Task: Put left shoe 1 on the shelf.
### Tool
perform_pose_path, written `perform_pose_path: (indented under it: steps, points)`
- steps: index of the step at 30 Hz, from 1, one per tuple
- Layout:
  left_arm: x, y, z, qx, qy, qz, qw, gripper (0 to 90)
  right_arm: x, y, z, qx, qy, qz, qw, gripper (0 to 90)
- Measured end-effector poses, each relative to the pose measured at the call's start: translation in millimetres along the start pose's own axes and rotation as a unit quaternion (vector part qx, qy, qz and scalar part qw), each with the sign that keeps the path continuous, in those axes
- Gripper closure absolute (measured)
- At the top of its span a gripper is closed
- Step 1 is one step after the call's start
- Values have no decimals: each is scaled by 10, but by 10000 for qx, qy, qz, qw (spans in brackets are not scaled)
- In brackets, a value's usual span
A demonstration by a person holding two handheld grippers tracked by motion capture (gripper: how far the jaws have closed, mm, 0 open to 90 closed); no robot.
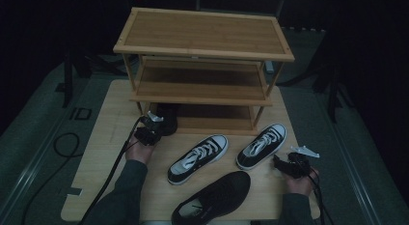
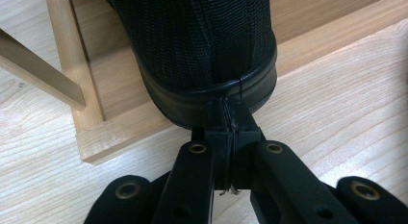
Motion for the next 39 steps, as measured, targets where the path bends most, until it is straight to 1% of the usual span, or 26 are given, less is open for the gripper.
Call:
perform_pose_path:
  steps: [6,9,12,16,17,19,22,23,26,28,33,36,39]
  points:
    - [-1,-12,-28,32,46,-26,10000,889,0,-1,-1,1,-1,-2,10000,255]
    - [1,-3,-15,27,30,-17,10000,859,0,-1,0,1,3,-1,10000,255]
    - [20,42,42,-44,-59,47,10000,841,0,-1,0,2,2,-1,10000,255]
    - [58,128,167,-229,-259,209,9992,827,0,-1,-1,3,0,-2,10000,255]
    - [63,150,196,-239,-313,225,9990,827,0,-1,-1,4,-1,-2,10000,255]
    - [71,189,264,-305,-436,271,9982,828,0,-1,-1,3,0,-2,10000,255]
    - [65,255,371,-525,-587,355,9963,849,0,-1,-1,3,-1,-4,10000,255]
    - [58,276,401,-568,-634,367,9957,863,0,-1,-1,3,2,-1,10000,255]
    - [29,354,499,-756,-643,483,9939,896,0,-1,-1,4,3,-1,10000,255]
    - [-10,407,548,-840,-685,492,9929,899,0,-1,-1,3,2,-1,10000,255]
    - [-116,541,643,-1053,-712,558,9903,900,0,-1,-1,3,4,0,10000,255]
    - [-180,598,678,-1093,-784,513,9896,900,0,-1,-2,4,-1,1,10000,255]
    - [-237,630,721,-1163,-866,500,9882,900,0,-1,-2,4,-1,0,10000,255]
Point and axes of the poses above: each handheld gripper's, and its own axes: y roughly backward along the jaws, x roughly out of its top, z roughly to its right, the point moved 9 cm from there along -y, roughly forward along the jaws, and after that the axes turned 14 degrees about -y, right-handed, at the moved point
